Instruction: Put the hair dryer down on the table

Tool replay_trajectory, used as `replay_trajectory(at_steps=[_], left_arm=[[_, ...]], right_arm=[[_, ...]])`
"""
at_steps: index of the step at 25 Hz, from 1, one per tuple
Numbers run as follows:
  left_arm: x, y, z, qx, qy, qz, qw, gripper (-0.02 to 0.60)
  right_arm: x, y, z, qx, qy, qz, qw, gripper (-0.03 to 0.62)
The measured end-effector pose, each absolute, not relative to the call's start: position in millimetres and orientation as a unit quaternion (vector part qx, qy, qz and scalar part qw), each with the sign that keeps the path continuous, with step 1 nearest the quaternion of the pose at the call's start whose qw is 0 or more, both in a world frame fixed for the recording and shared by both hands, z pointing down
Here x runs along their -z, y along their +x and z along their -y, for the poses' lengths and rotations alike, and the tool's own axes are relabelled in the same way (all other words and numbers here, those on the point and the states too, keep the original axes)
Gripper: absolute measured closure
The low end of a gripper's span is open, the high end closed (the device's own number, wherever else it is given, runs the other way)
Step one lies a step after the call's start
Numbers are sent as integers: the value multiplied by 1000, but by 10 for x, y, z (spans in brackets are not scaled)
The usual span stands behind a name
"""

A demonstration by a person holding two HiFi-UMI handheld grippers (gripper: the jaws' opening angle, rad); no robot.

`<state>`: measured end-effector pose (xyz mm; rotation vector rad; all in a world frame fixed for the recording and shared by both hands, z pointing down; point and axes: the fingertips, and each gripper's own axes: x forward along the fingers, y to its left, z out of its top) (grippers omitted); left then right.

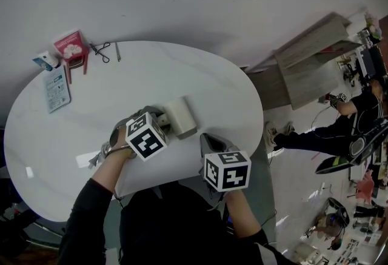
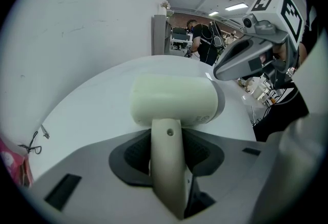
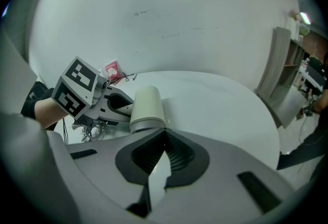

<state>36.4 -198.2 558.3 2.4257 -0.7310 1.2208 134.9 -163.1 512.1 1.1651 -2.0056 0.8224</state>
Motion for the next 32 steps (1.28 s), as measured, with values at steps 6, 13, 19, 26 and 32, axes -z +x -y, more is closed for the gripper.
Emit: replay_trajectory(at_steps=[6,13,19,26,32], left_arm=[[-5567,373,1999,-440,848,268,124,402],[-5528,347,2030,-451,839,292,88,397],[-5410,341,1972,-436,846,300,72,397],[-5083,313,1910,-380,866,314,78,405],[-4745,245,1828,-321,878,346,74,510]], right_arm=[[-5126,1357,1592,-313,447,769,333,592],[-5066,1362,1565,-312,454,769,325,592],[-5012,1398,1511,-311,460,768,319,592],[-4923,1399,1468,-299,470,770,313,592],[-4743,1340,1450,-282,478,779,292,592]])
